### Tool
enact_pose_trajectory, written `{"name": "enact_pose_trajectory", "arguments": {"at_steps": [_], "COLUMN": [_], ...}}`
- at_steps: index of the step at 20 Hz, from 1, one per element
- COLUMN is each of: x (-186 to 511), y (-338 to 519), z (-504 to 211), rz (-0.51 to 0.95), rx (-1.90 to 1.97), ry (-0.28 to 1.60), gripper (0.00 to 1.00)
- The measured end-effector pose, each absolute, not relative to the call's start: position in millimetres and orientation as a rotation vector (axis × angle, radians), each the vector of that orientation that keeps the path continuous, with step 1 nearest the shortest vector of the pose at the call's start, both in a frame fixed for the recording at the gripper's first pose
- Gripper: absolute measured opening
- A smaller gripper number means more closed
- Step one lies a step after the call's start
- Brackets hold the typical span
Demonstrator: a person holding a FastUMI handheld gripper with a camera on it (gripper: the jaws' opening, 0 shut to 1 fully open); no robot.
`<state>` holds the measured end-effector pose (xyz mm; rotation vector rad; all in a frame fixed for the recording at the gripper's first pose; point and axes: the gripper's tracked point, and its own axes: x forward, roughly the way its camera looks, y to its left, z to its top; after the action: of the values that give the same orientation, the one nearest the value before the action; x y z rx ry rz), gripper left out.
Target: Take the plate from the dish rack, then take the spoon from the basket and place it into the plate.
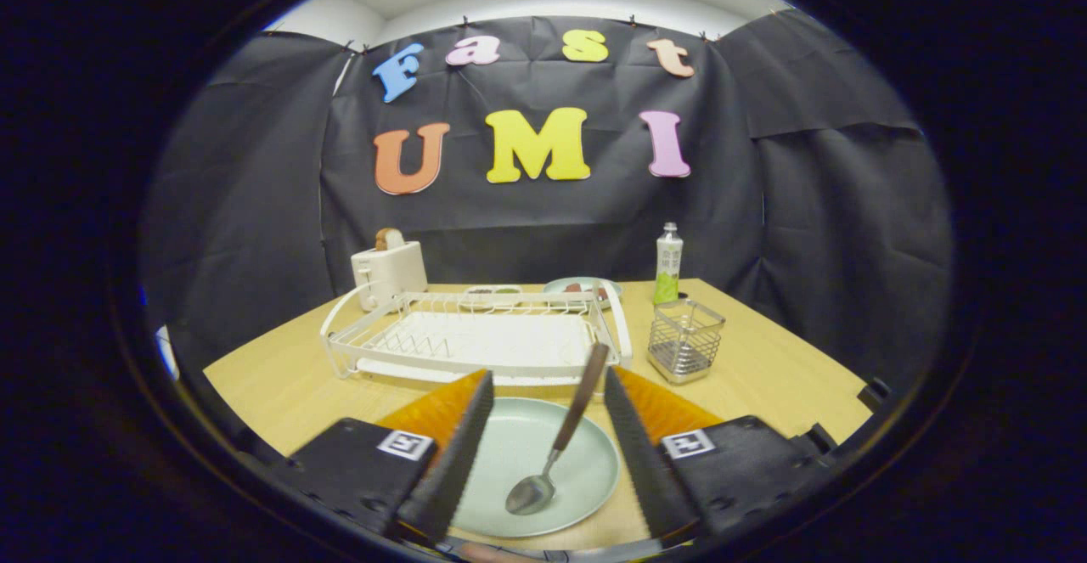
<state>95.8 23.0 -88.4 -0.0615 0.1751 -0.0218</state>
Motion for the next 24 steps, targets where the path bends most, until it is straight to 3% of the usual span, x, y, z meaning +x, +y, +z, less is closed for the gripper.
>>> {"name": "enact_pose_trajectory", "arguments": {"at_steps": [2, 24], "x": [96.5, 13.6], "y": [20.5, 47.8], "z": [-87.6, -57.3], "rz": [-0.041, 0.020], "rx": [-0.085, -0.078], "ry": [0.156, 0.088], "gripper": [1.00, 1.00]}}
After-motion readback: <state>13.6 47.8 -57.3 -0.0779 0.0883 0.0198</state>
